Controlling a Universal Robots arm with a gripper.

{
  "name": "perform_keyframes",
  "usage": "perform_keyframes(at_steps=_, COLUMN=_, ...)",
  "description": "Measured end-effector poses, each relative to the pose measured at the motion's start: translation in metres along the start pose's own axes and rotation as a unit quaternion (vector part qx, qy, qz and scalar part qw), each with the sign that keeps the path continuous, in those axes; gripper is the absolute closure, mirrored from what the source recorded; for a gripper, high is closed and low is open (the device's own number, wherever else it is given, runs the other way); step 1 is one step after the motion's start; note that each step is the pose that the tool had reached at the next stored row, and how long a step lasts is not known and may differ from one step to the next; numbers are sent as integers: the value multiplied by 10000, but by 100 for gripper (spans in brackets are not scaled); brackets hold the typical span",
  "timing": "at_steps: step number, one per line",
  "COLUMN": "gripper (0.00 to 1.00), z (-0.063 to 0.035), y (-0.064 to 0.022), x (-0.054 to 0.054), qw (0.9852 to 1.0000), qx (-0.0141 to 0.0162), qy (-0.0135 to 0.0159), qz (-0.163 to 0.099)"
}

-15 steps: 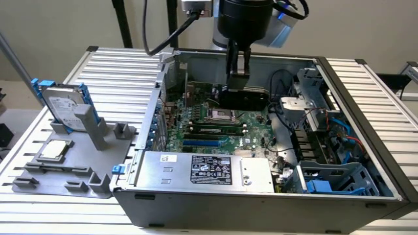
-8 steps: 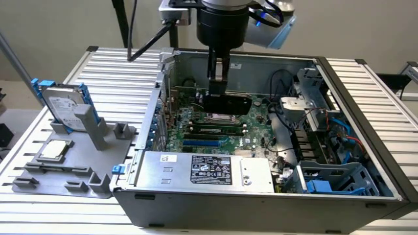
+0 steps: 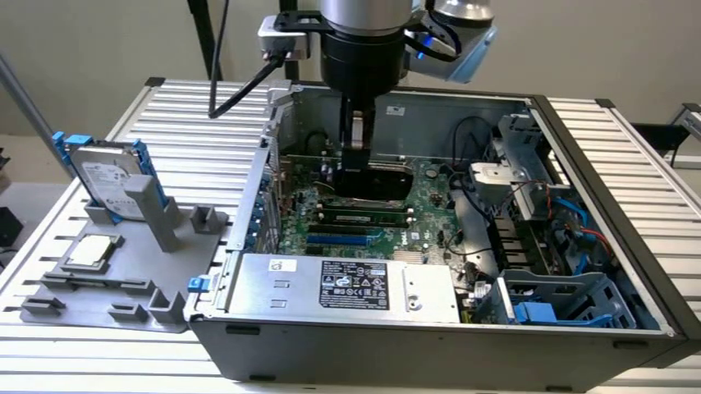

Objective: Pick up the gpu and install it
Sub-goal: 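Insert the gpu into the slot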

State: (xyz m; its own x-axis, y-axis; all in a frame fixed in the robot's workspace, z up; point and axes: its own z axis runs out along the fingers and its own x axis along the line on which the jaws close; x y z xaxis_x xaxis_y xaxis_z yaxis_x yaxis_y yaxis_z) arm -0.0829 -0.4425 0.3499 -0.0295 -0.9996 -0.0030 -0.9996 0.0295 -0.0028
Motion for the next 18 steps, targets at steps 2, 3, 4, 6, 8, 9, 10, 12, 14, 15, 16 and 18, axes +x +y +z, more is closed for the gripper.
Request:
perform_keyframes(at_steps=2, gripper=73, z=37, y=0, x=1, qw=10000, qx=0, qy=-1, qz=-24)
perform_keyframes(at_steps=3, gripper=73, z=55, y=0, x=1, qw=10000, qx=0, qy=-2, qz=-37)
perform_keyframes(at_steps=4, gripper=73, z=73, y=0, x=2, qw=10000, qx=0, qy=-2, qz=-50)
perform_keyframes(at_steps=6, gripper=73, z=109, y=0, x=2, qw=10000, qx=0, qy=-2, qz=-76)
perform_keyframes(at_steps=8, gripper=73, z=145, y=1, x=3, qw=9999, qx=0, qy=-4, qz=-105)
perform_keyframes(at_steps=9, gripper=73, z=163, y=2, x=3, qw=9999, qx=0, qy=-6, qz=-123)
perform_keyframes(at_steps=10, gripper=73, z=182, y=6, x=3, qw=9999, qx=0, qy=-7, qz=-141)
perform_keyframes(at_steps=12, gripper=73, z=220, y=17, x=3, qw=9999, qx=0, qy=-11, qz=-172)
perform_keyframes(at_steps=14, gripper=73, z=270, y=34, x=4, qw=9998, qx=2, qy=-17, qz=-199)
perform_keyframes(at_steps=15, gripper=73, z=351, y=53, x=5, qw=9998, qx=15, qy=-28, qz=-212)
perform_keyframes(at_steps=16, gripper=73, z=392, y=53, x=5, qw=9998, qx=19, qy=-33, qz=-213)
perform_keyframes(at_steps=18, gripper=73, z=429, y=54, x=5, qw=9998, qx=20, qy=-39, qz=-212)
